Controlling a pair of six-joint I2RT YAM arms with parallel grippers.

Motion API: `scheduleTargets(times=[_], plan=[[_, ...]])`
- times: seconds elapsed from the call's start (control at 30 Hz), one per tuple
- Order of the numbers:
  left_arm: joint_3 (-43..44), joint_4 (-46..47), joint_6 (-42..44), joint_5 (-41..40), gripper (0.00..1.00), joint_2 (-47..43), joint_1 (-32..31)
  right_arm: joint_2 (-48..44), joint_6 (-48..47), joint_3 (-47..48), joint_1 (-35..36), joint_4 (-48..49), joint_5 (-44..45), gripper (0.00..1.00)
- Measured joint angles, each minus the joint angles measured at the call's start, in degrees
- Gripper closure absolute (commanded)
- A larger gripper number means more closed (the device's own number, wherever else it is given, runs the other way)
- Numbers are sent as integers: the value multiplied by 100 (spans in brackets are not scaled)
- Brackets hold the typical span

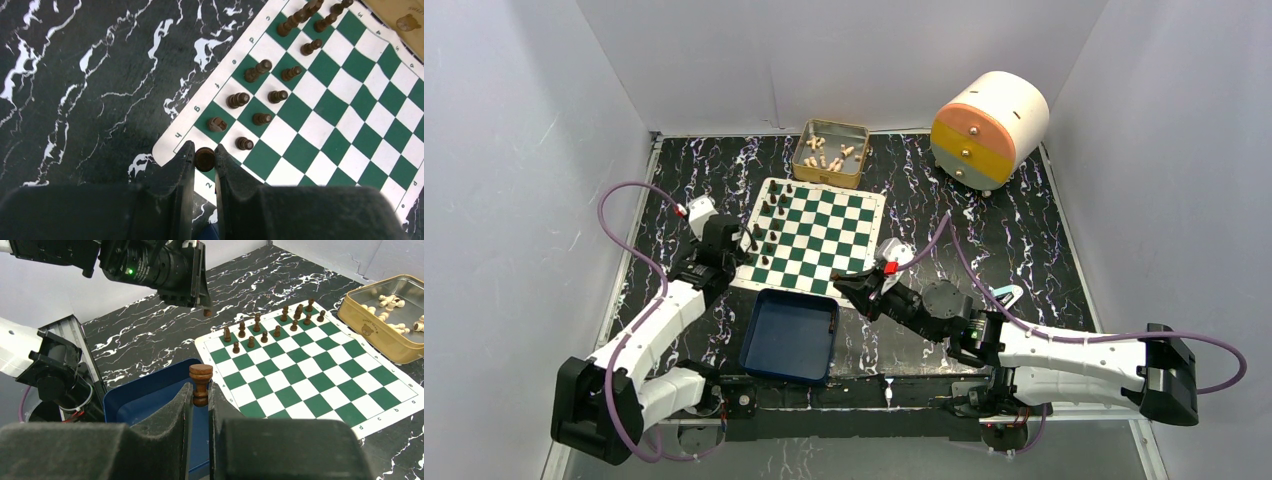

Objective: Set up the chess pieces on the board
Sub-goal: Place the chess piece on the chessboard.

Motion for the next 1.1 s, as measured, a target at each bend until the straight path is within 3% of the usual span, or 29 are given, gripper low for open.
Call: scheduleTargets(times=[0.4,1.1], plan=[[-905,586,-837,-260,100,247,26,278,66,0,0,-4,-26,89],[-1198,1840,-557,-46,100,824,26,389,83,17,0,-160,0,89]])
